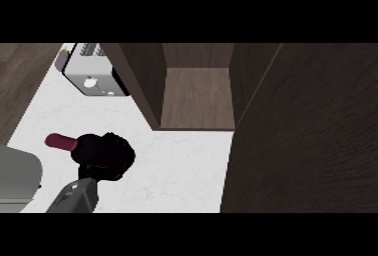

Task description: Pick up the wine, place it into the cabinet and close the cabinet

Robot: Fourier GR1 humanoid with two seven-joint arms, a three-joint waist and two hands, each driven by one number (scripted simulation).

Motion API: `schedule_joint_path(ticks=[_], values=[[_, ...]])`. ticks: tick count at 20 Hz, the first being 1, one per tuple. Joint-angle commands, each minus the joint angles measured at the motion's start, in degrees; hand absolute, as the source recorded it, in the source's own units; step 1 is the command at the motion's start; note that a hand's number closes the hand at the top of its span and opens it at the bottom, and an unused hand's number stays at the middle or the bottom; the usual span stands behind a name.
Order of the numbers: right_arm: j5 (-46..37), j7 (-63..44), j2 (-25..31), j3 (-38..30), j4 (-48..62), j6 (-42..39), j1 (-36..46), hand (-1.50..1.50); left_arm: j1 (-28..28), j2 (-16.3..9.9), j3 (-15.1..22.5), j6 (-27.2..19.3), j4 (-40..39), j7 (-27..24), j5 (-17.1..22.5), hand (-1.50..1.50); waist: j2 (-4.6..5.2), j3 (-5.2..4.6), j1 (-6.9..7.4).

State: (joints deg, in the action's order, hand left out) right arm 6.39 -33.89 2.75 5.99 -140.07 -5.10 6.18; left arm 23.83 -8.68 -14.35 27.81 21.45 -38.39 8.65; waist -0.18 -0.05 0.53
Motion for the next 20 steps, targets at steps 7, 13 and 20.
schedule_joint_path(ticks=[7,13,20], values=[[4.0,3.3,0.4,-1.9,-3.0,-3.1,-6.1,-1.50,-6.7,5.5,-4.3,-4.5,16.4,1.5,10.3,1.50,-0.12,0.14,-0.14],[6.7,1.7,1.5,-6.1,0.9,-2.9,-0.3,-1.50,-11.6,8.6,7.4,-10.1,27.4,3.1,12.3,1.50,0.01,0.10,-0.38],[2.7,0.6,-0.6,-1.6,-0.2,-1.4,-0.7,-1.50,-22.1,8.7,22.9,-21.8,49.4,12.6,19.5,1.50,-0.04,0.09,-0.19]])
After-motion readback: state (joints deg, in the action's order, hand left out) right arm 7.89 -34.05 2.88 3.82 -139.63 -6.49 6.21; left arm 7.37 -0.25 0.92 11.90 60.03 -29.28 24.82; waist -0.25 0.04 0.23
